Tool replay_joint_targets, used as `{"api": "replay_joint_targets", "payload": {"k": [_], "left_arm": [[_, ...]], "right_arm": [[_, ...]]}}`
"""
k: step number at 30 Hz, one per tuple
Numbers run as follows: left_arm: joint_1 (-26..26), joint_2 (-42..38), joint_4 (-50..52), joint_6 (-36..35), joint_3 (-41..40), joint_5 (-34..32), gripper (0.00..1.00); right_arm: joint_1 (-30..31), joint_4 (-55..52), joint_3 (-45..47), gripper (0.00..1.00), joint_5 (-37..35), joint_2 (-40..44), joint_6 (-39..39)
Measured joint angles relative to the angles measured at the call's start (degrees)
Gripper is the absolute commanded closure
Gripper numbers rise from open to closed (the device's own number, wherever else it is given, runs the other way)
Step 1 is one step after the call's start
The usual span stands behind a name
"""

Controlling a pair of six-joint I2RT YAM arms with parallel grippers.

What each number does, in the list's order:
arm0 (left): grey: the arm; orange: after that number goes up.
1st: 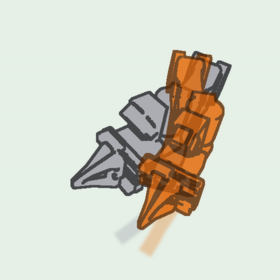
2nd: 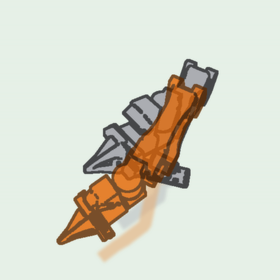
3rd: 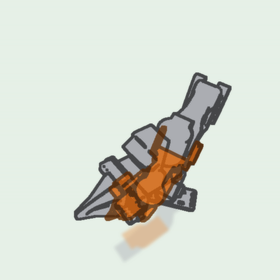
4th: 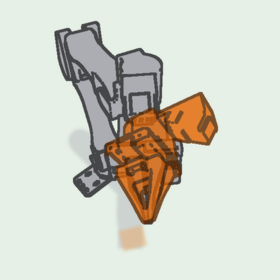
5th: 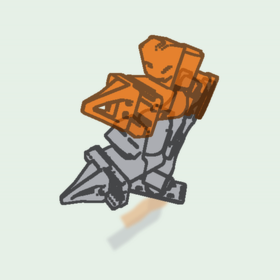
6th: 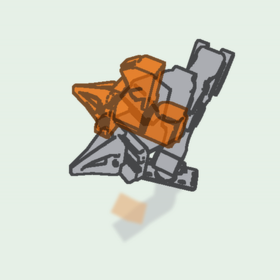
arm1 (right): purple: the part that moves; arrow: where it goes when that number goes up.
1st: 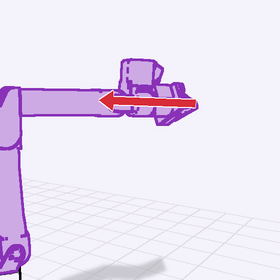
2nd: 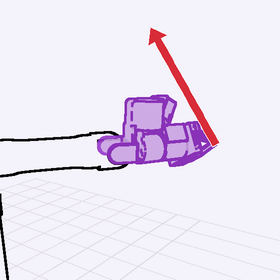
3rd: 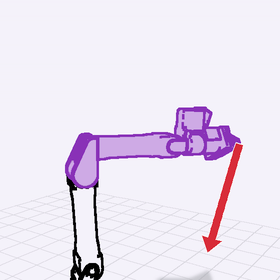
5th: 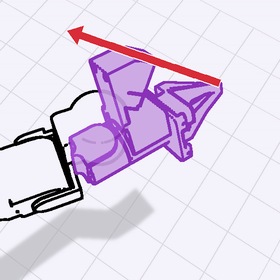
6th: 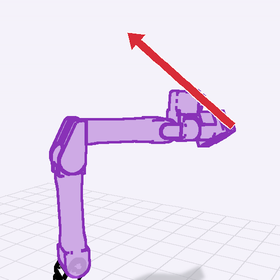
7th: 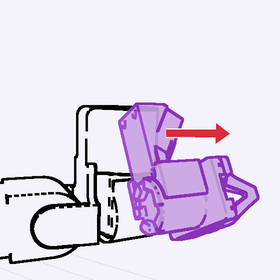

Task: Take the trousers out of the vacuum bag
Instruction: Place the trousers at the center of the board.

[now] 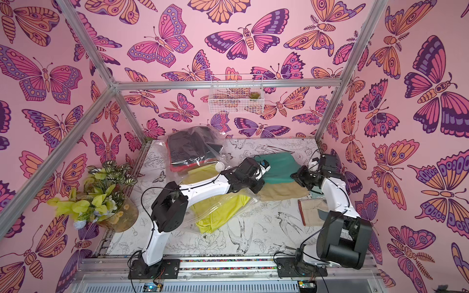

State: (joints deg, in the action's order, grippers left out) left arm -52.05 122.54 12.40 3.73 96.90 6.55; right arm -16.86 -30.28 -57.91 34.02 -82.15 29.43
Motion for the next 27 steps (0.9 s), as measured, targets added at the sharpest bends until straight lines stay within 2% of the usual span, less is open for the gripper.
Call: {"api": "replay_joint_targets", "payload": {"k": [4,10,15,20,27], "left_arm": [[-0.2,1.2,-1.27,1.16,-0.31,0.17,0.87],[-0.92,1.55,-2.25,2.69,-3.04,0.55,0.64],[-0.9,0.9,-3.93,3.43,-8.52,1.03,0.28],[-0.87,-4.02,-3.41,3.76,-15.15,1.4,0.0],[-0.85,-14.6,-2.69,5.35,-19.91,3.21,0.0]], "right_arm": [[-0.04,-0.22,1.31,0.9,-2.21,-2.8,-0.46],[-0.63,-0.79,2.36,0.59,-7.54,-5.53,-0.98],[-1.44,-1.11,2.36,0.38,-13.6,-5.81,-0.87],[-1.53,-3.43,1.68,0.34,-20.92,-4.07,-1.16],[-1.14,-4.24,0.26,0.3,-25.2,3.26,-2.56]]}}
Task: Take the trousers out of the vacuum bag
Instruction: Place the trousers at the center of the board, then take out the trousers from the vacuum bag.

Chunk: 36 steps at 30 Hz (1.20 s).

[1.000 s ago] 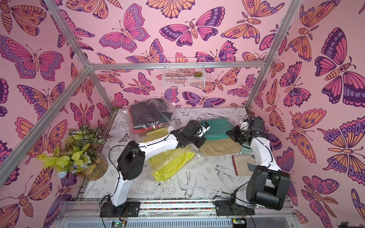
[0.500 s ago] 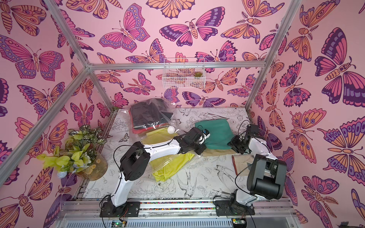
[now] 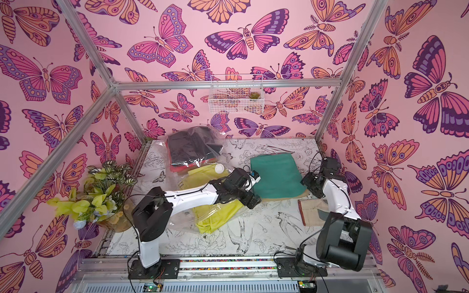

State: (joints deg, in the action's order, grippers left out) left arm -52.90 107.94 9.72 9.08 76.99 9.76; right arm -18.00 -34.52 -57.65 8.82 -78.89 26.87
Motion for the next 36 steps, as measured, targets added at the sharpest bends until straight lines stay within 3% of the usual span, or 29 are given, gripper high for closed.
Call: {"api": "replay_joint_targets", "payload": {"k": [5,12,16,19,22,27,32,35,36], "left_arm": [[0.39,-6.36,0.85,1.53,-0.55,1.49,0.0],[0.87,-14.6,8.61,1.95,-5.27,-1.75,0.03],[0.87,-20.96,15.96,2.16,-9.29,-3.69,0.18],[0.66,-25.18,20.55,2.1,-11.8,-5.29,0.19],[0.33,-28.09,23.8,2.34,-14.47,-8.24,0.13],[0.26,-27.65,26.6,3.04,-16.22,-13.66,0.08],[0.31,-22.12,26.32,3.98,-15.34,-17.77,0.06],[0.42,-18.08,25.73,4.31,-14.03,-19.58,0.14],[0.5,-16.94,25.49,4.61,-13.66,-20.2,0.22]], "right_arm": [[4.7,0.07,-2.99,0.28,2.62,4.02,-1.88],[18.84,0.5,-3.67,0.29,9.7,7.28,-3.3],[25.75,1.4,-0.87,0.32,13.84,10.19,-2.51],[30.03,2.49,2.69,0.35,15.54,12.61,-0.55],[33.0,3.98,7.1,0.36,16.79,15.26,2.36],[37.73,6.93,13.22,0.36,17.53,19.06,7.34],[42.56,11.3,17.84,0.37,17.84,21.97,11.82],[45.05,15.23,21.81,0.41,17.59,23.91,15.47],[45.9,16.81,23.3,0.44,17.2,24.44,17.0]]}}
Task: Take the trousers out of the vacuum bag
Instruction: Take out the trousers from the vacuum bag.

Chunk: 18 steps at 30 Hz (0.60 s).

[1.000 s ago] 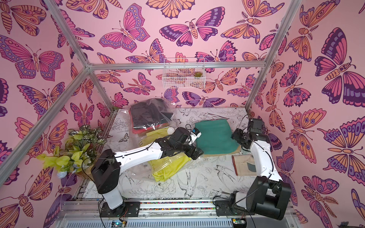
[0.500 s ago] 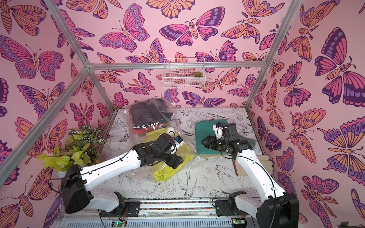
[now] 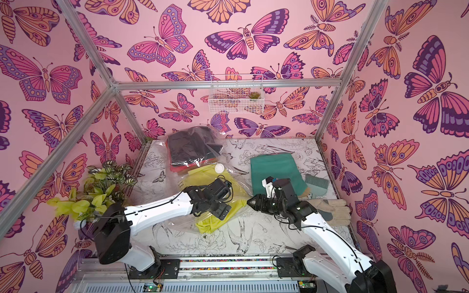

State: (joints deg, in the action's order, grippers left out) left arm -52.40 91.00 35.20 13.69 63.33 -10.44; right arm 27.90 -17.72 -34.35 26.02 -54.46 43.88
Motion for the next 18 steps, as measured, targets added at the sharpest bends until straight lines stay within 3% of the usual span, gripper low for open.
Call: {"api": "replay_joint_targets", "payload": {"k": [4,9,14,18], "left_arm": [[1.11,2.21,-1.33,1.4,0.87,-1.05,0.55],[2.97,2.25,-2.86,2.03,1.49,-1.03,0.86],[3.91,2.25,-3.96,1.99,2.19,-0.94,0.93],[4.02,2.25,-4.22,1.95,2.54,0.13,0.82]], "right_arm": [[3.56,6.19,5.25,0.48,-3.61,0.94,6.36],[6.73,14.84,9.68,0.52,-8.33,-1.84,13.18],[9.25,21.57,9.75,0.53,-11.52,-7.72,16.41],[11.23,24.5,8.85,0.51,-14.21,-11.93,18.34]]}}
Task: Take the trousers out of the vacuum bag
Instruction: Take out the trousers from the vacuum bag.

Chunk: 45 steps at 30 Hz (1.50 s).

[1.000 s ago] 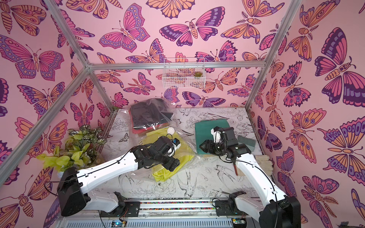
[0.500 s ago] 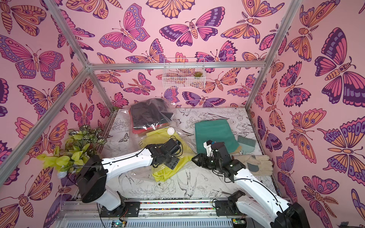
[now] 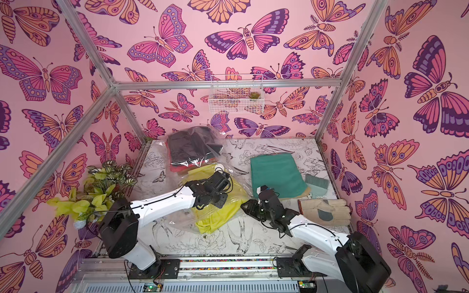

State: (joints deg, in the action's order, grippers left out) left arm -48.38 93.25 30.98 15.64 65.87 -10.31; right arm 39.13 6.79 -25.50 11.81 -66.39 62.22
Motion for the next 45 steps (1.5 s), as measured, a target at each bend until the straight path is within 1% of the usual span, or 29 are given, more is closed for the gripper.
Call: {"api": "replay_joint_targets", "payload": {"k": [3,6,9,10,12,18,22,28,30,35,39,42,45], "left_arm": [[0.0,-0.02,-0.28,0.09,0.0,0.79,0.8],[0.0,-0.28,-0.68,0.04,0.0,1.33,0.72],[0.0,-1.53,-0.79,-0.17,-0.02,1.79,0.62],[0.0,-2.03,-0.85,-0.07,-0.02,1.9,0.6],[0.0,-3.28,-0.98,-0.26,-0.11,2.25,0.57],[-0.02,-7.19,-0.94,-0.35,-1.46,3.78,0.55],[-0.94,-9.42,-0.48,-0.55,-2.67,4.28,0.49],[-4.59,-13.46,1.73,-0.68,-4.04,4.31,0.38],[-5.77,-14.93,2.47,-0.61,-4.76,4.33,0.35],[-8.07,-16.33,3.61,-0.57,-6.6,4.57,0.34],[-10.36,-16.26,4.02,0.15,-7.89,4.9,0.33],[-11.85,-16.0,3.96,1.07,-8.22,4.98,0.31],[-12.94,-15.52,3.43,2.25,-8.55,4.94,0.23]], "right_arm": [[1.29,1.46,-1.01,0.48,-2.54,-2.58,1.29],[1.97,2.93,-1.92,0.44,-4.79,-5.2,2.4],[2.12,4.68,-2.38,0.44,-6.32,-8.39,3.43],[2.16,5.11,-2.45,0.44,-6.62,-9.31,3.76],[2.23,6.12,-2.6,0.44,-7.15,-11.32,4.24],[2.27,7.61,-4.28,0.42,-8.2,-15.28,5.11],[2.27,7.8,-6.71,0.4,-8.57,-18.03,5.11],[2.27,7.63,-9.88,0.39,-9.88,-22.27,5.09],[2.27,7.43,-11.17,0.43,-10.29,-23.93,5.05],[2.25,6.56,-13.62,0.69,-10.95,-27.34,4.61],[2.21,5.95,-14.97,0.91,-10.73,-28.13,3.98],[2.19,5.38,-15.72,1.0,-10.73,-28.0,3.45],[2.14,3.74,-15.96,1.0,-10.75,-26.67,2.8]]}}
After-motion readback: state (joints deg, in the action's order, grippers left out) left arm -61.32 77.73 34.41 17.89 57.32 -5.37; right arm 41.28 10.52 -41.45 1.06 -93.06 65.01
